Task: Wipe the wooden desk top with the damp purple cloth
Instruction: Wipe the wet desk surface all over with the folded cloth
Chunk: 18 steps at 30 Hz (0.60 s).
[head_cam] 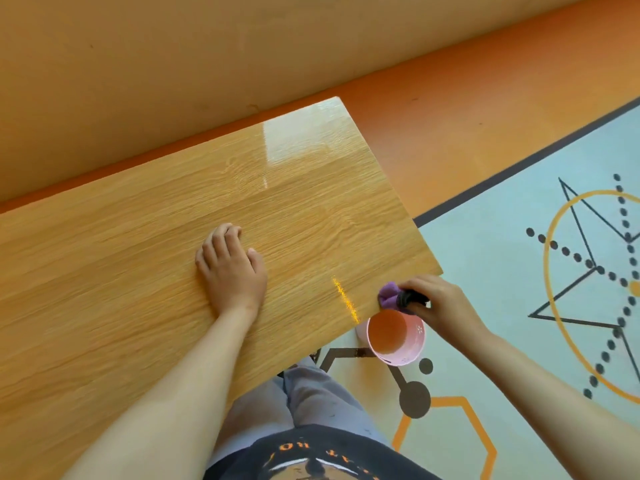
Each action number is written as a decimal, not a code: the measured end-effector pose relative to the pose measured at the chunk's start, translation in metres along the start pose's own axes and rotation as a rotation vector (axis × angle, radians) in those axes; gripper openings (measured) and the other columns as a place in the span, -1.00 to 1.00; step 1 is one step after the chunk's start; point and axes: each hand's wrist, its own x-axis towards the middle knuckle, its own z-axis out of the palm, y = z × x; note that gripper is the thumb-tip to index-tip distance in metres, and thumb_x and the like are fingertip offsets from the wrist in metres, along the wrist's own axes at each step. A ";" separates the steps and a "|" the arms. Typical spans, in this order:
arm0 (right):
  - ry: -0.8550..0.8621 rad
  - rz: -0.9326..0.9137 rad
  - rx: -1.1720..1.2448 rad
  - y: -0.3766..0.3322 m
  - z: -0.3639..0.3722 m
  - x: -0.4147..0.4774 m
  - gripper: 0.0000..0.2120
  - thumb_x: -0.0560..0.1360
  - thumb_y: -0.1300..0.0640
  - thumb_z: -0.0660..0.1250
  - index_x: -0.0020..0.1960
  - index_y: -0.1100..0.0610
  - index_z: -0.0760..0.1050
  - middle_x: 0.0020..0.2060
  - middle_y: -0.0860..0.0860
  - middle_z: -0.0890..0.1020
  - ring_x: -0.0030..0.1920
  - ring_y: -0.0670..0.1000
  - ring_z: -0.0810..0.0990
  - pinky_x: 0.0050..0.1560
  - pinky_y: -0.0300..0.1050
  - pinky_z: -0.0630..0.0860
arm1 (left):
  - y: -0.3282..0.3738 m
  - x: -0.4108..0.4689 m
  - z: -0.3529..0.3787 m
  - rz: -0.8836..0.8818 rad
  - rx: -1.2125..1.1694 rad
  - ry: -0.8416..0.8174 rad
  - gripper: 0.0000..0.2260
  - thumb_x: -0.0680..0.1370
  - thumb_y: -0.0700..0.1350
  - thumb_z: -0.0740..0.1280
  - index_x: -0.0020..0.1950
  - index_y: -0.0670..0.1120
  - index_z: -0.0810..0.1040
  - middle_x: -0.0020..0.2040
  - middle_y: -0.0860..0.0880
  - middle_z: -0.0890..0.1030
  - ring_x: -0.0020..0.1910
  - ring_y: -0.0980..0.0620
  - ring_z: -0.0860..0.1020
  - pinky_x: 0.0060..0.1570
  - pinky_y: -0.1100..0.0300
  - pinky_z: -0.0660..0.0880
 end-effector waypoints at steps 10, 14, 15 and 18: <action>0.454 0.375 0.113 -0.039 0.032 0.055 -0.85 0.43 0.18 0.38 -0.01 0.08 0.61 -0.10 0.01 0.65 -0.04 0.04 0.57 -0.10 -0.17 0.40 | 0.001 -0.001 -0.001 0.014 0.013 0.006 -0.65 0.50 -0.12 0.21 0.29 -0.14 0.39 0.34 -0.11 0.40 0.37 -0.15 0.31 0.40 -0.12 0.17; 0.339 0.241 0.170 -0.076 0.068 0.009 -0.83 0.42 0.21 0.40 0.01 0.09 0.59 -0.08 -0.01 0.65 -0.02 0.00 0.56 -0.04 -0.17 0.44 | 0.000 -0.001 0.000 0.020 0.010 0.003 -0.64 0.50 -0.11 0.19 0.29 -0.14 0.38 0.34 -0.12 0.40 0.38 -0.15 0.31 0.40 -0.12 0.17; 0.324 0.230 0.165 -0.078 0.072 -0.001 -0.83 0.42 0.20 0.41 0.02 0.08 0.59 -0.08 -0.03 0.65 -0.02 -0.01 0.56 -0.05 -0.19 0.44 | 0.000 -0.001 0.000 0.025 0.011 0.003 -0.64 0.51 -0.11 0.19 0.29 -0.14 0.38 0.34 -0.12 0.40 0.38 -0.15 0.31 0.40 -0.12 0.17; 0.374 0.261 0.155 -0.064 0.061 -0.012 -0.85 0.41 0.20 0.42 -0.03 0.08 0.60 -0.14 -0.07 0.64 -0.10 -0.02 0.57 -0.12 -0.23 0.40 | 0.001 -0.001 0.000 0.025 0.018 -0.001 -0.64 0.51 -0.10 0.18 0.30 -0.14 0.37 0.35 -0.12 0.39 0.38 -0.15 0.30 0.41 -0.12 0.16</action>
